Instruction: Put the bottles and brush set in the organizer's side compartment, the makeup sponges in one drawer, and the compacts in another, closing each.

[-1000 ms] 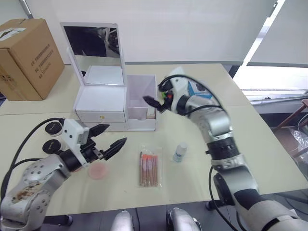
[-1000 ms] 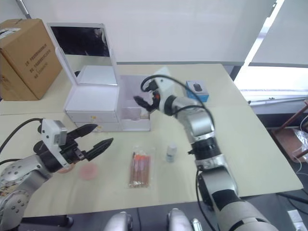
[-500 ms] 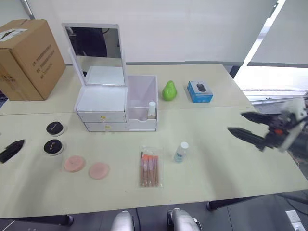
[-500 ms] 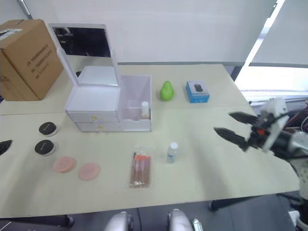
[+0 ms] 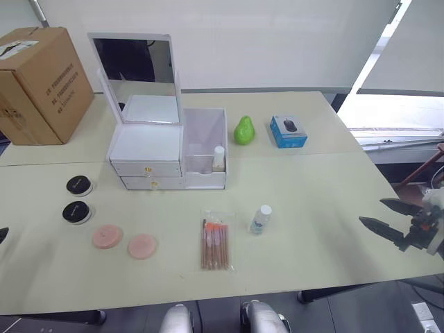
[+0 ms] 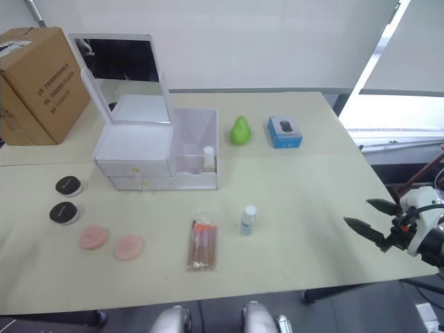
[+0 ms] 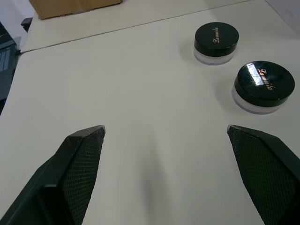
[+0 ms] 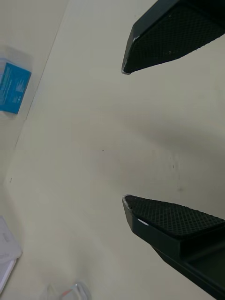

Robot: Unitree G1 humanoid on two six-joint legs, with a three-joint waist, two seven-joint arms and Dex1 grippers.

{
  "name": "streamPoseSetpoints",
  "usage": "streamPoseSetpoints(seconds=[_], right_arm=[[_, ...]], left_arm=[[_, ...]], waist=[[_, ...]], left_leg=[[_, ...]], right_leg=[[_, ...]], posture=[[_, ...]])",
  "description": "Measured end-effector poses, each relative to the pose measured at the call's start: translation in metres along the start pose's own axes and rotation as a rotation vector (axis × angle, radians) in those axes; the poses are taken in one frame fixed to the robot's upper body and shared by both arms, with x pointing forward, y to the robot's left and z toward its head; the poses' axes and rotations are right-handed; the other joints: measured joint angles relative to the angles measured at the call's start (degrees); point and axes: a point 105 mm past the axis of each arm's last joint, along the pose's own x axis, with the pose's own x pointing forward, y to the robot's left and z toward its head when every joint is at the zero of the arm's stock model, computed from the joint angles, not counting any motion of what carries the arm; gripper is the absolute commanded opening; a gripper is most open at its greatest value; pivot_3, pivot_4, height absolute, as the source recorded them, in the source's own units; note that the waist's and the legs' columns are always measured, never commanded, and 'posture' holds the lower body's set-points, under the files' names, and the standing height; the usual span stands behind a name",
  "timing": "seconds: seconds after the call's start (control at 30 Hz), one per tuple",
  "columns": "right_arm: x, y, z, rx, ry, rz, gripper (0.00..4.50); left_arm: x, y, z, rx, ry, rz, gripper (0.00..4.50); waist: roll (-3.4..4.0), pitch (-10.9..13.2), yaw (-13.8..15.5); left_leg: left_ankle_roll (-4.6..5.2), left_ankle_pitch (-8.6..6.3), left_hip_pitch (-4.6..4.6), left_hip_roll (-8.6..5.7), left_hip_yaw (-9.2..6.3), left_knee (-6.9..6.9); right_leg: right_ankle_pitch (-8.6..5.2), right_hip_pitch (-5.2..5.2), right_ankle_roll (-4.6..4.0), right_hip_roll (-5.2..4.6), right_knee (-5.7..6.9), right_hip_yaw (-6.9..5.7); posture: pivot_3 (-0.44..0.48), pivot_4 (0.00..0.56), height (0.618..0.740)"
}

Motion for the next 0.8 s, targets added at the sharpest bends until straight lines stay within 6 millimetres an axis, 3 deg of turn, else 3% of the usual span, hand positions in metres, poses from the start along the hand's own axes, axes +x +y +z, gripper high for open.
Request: streamPoseSetpoints(seconds=[0.13, 0.23, 0.3, 0.47, 0.57, 0.7, 0.8], right_arm=[[0.009, 0.01, 0.016, -0.024, -0.033, 0.032, 4.47], [0.016, 0.021, 0.03, -0.035, -0.06, 0.062, 4.47], [0.024, 0.034, 0.044, -0.041, -0.088, 0.111, 4.47], [0.048, 0.096, 0.072, -0.089, -0.117, 0.363, 4.47], [0.056, 0.117, 0.069, -0.11, -0.075, 0.455, 4.47], [0.067, 0.124, 0.057, -0.113, -0.03, 0.48, 4.47], [0.076, 0.125, 0.051, -0.097, -0.032, 0.476, 4.47]], left_arm=[[0.014, -0.02, 0.007, 0.019, -0.028, -0.08, 4.5], [0.031, -0.054, 0.013, 0.033, -0.053, -0.192, 4.5], [0.044, -0.086, 0.021, 0.037, -0.083, -0.297, 4.5], [0.059, -0.185, 0.046, 0.064, -0.154, -0.617, 4.5], [0.054, -0.231, 0.052, 0.074, -0.169, -0.781, 4.5], [0.042, -0.272, 0.067, 0.105, -0.217, -0.94, 4.5], [0.038, -0.284, 0.077, 0.123, -0.25, -0.994, 4.5]], waist=[[-0.01, 0.0, 0.1], [-0.02, 0.0, 0.3], [-0.04, 0.0, 0.5], [-0.29, -0.1, 0.6], [-0.44, -0.2, 0.7], [-0.51, -0.2, 0.9], [-0.48, -0.2, 1.0]], left_leg=[[0.0, 0.0, -0.01, 0.0, 0.28, 0.01], [0.01, 0.01, -0.06, 0.0, 0.48, 0.04], [0.01, 0.01, -0.09, -0.01, 0.51, 0.12], [0.42, 0.25, -0.19, -0.02, 0.48, 0.24], [0.49, 0.3, -0.2, -0.04, 0.47, 0.34], [0.5, 0.3, -0.21, -0.05, 0.46, 0.42], [0.51, 0.31, -0.2, -0.1, 0.41, 0.43]], right_leg=[[0.07, 0.04, 0.12, -0.21, 0.01, -0.08], [0.11, 0.08, 0.19, -0.36, 0.0, -0.14], [0.15, 0.12, 0.25, -0.39, 0.0, -0.12], [0.21, 0.3, 0.35, -0.32, 0.03, -0.02], [0.21, 0.31, 0.36, -0.28, 0.03, 0.06], [0.21, 0.31, 0.36, -0.27, 0.01, 0.09], [0.22, 0.33, 0.36, -0.23, 0.02, 0.13]], posture=[[0.0, 0.15, 0.73], [0.0, 0.15, 0.73], [0.0, 0.15, 0.73], [0.0, 0.15, 0.73], [0.0, 0.15, 0.73], [0.0, 0.15, 0.73], [0.0, 0.15, 0.73]])
